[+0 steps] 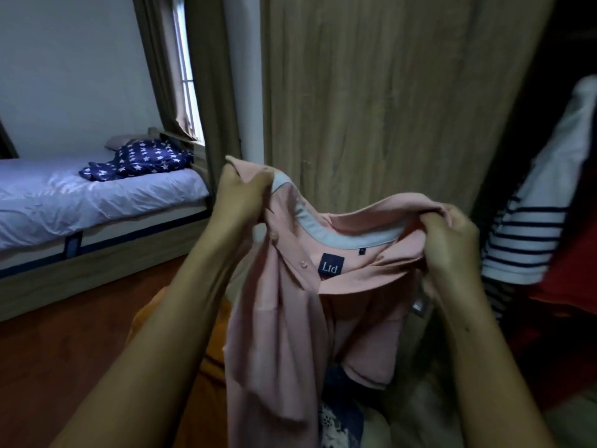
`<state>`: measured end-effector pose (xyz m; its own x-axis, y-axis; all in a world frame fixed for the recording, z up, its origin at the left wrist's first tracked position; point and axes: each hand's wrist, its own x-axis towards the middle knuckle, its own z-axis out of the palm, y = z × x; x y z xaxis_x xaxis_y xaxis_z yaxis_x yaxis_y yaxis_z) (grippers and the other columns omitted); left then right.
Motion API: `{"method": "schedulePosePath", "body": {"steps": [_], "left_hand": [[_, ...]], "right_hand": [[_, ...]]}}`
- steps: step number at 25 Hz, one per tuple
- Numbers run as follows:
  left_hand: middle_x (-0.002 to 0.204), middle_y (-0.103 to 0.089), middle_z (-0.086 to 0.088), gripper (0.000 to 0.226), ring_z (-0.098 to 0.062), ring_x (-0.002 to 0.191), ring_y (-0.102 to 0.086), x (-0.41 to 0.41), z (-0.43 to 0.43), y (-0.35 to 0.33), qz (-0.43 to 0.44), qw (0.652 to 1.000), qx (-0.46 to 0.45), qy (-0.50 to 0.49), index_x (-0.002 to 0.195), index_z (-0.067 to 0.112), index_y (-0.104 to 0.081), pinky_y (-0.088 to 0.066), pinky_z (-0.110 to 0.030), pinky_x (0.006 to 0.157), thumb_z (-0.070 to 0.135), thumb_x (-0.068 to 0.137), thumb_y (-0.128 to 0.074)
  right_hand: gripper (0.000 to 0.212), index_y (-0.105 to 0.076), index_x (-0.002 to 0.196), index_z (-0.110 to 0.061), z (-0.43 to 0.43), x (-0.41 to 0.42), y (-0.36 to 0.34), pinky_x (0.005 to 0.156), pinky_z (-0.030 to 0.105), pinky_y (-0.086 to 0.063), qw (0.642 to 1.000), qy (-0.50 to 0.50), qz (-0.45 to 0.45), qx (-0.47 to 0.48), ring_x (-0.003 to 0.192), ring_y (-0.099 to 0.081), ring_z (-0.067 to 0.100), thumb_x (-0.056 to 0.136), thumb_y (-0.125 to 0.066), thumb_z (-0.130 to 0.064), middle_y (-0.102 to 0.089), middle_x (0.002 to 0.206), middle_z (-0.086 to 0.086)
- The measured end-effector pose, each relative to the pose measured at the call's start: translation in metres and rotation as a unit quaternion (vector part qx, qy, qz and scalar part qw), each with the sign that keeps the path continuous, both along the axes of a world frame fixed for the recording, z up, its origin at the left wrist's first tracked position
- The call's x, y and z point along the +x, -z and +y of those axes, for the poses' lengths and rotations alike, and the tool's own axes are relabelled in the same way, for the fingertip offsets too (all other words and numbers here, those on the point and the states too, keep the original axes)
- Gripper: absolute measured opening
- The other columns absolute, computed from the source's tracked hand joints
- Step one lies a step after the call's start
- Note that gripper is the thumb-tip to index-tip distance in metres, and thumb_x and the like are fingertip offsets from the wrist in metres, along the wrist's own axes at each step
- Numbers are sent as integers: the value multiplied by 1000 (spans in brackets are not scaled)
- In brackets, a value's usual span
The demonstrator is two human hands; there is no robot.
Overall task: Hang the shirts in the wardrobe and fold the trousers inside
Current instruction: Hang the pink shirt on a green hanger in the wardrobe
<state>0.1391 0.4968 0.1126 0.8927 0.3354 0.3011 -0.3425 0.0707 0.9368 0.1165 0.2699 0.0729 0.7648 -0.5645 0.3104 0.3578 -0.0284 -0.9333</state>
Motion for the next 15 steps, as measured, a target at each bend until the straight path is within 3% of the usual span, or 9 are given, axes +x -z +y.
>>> {"method": "schedulePosePath", "body": {"steps": [2,3,7,9,11,13,15], "left_hand": [[58,-63,-1,3,-20,58,-59,0,-19,7,87,993,-36,66,84,13,-60,-48,-21,46,15,86,-60],[53,-59,0,11,-16,52,-55,0,-29,11,114,990,-22,81,79,13,-59,-44,-17,43,20,84,-65],[65,-54,-5,51,-16,57,-51,11,-50,37,96,958,239,124,77,9,-55,-40,-22,51,54,67,-77],[70,-51,-5,56,-15,64,-49,11,-61,47,90,922,322,194,80,11,-53,-40,-27,54,56,60,-80],[65,-42,-2,56,-15,61,-40,11,-73,53,82,862,447,224,68,17,-38,-35,-20,49,49,60,-83],[59,-34,2,61,-18,62,-36,12,-86,63,52,790,580,190,61,17,-28,-27,-23,46,40,64,-84],[56,-35,1,59,-23,65,-41,14,-99,75,48,759,629,161,59,14,-30,-29,-31,53,41,66,-82]], "right_hand": [[16,-62,73,-19,-16,-10,1,64,28,-44,1000,-6,20,-9,69,-56,16,76,-51,-8,-60,69,0],[15,-62,73,-19,-23,-16,4,66,30,-45,999,2,31,-18,71,-57,18,76,-51,-8,-62,71,2],[18,-62,92,-12,-50,-41,16,64,28,-46,998,51,44,-18,72,-57,17,81,-51,-2,-63,80,7],[21,-61,96,-10,-64,-52,21,62,26,-45,996,79,41,-4,70,-56,16,81,-51,0,-62,79,6],[19,-59,90,-13,-76,-62,24,60,26,-43,993,114,37,10,65,-54,14,79,-52,0,-60,75,4],[19,-58,91,-14,-89,-72,26,58,24,-42,987,156,33,21,62,-52,11,78,-53,-1,-59,73,1],[20,-57,95,-14,-100,-80,28,54,20,-43,982,188,31,19,62,-52,8,80,-53,-1,-58,74,-1]]}}
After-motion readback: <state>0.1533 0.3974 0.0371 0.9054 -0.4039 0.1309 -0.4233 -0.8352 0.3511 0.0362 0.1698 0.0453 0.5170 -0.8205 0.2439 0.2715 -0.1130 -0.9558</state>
